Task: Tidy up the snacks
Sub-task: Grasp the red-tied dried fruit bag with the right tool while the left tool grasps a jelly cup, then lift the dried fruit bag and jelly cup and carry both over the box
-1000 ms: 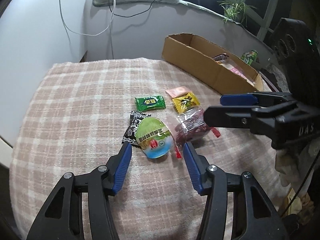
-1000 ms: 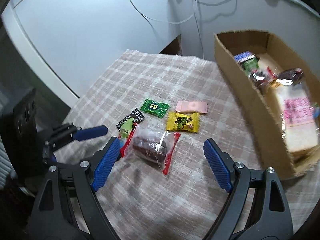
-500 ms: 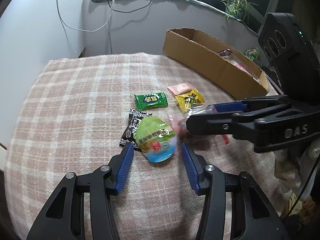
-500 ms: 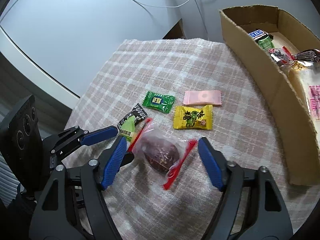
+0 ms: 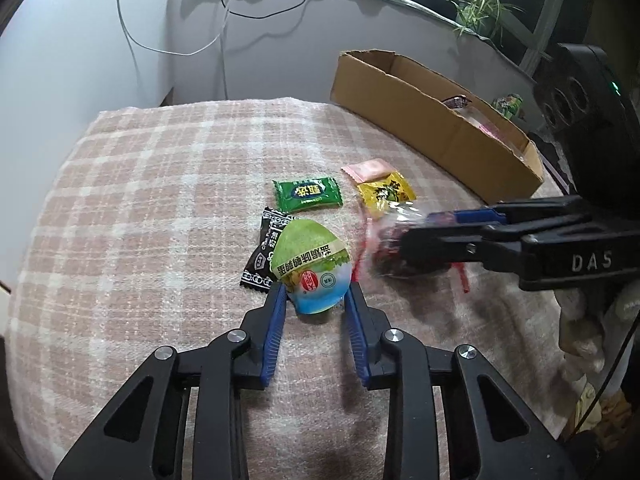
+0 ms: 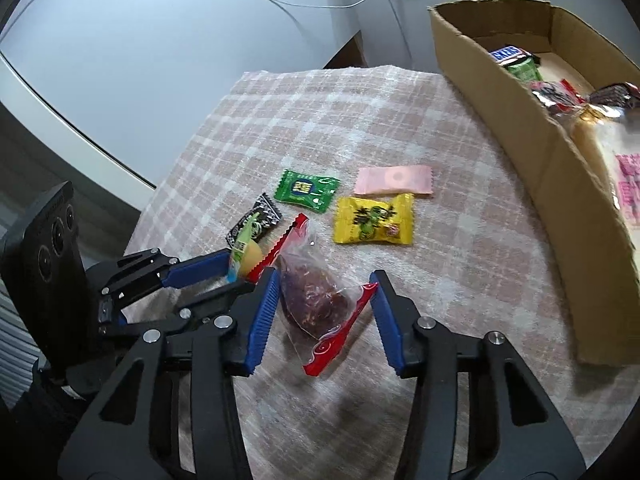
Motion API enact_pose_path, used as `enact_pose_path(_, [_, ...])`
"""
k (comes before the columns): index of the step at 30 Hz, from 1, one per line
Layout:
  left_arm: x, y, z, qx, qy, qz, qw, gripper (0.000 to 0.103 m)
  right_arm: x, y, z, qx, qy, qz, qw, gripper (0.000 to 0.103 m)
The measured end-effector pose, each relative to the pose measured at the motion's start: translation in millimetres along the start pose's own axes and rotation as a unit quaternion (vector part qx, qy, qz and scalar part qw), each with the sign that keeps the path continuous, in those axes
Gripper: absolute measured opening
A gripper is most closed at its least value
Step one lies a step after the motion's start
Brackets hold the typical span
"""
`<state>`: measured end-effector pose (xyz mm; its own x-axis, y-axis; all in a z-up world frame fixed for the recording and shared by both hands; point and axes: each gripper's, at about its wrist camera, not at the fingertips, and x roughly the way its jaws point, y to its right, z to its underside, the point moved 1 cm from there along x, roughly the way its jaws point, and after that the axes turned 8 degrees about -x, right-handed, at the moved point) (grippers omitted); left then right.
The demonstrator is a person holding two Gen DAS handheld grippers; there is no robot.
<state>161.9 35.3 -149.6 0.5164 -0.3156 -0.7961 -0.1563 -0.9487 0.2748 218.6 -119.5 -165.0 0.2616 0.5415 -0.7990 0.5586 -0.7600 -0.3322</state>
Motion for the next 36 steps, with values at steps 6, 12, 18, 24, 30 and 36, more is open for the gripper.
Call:
enact_pose_path(6, [4, 5, -8, -0.007, 0.006, -0.019, 0.9998, 0.056, -13, 5, 10, -0.004, 0.009, 0.029, 1.000, 0.048])
enact_pose_path(12, [12, 11, -17, 0.016, 0.011, -0.035, 0.9992, 0.056, -23, 12, 17, -0.002, 0.017, 0.045, 0.999, 0.048])
enact_pose_path(18, [17, 9, -16, 0.018, 0.021, -0.052, 0.9983, 0.034, -28, 14, 23, -0.005, 0.021, 0.052, 0.998, 0.048])
enact_pose_path(24, [11, 5, -12, 0.012, 0.023, -0.050, 0.9984, 0.033, -31, 16, 26, -0.004, 0.024, 0.056, 0.998, 0.048])
enact_pose_path(30, [1, 0, -6, -0.004, 0.026, -0.045, 0.9987, 0.033, -36, 14, 31, -0.008, 0.026, 0.059, 0.998, 0.043])
enact_pose_path(36, [-8, 1, -3, -0.006, 0.032, -0.043, 0.9986, 0.033, -40, 9, 34, -0.017, 0.028, 0.064, 0.997, 0.036])
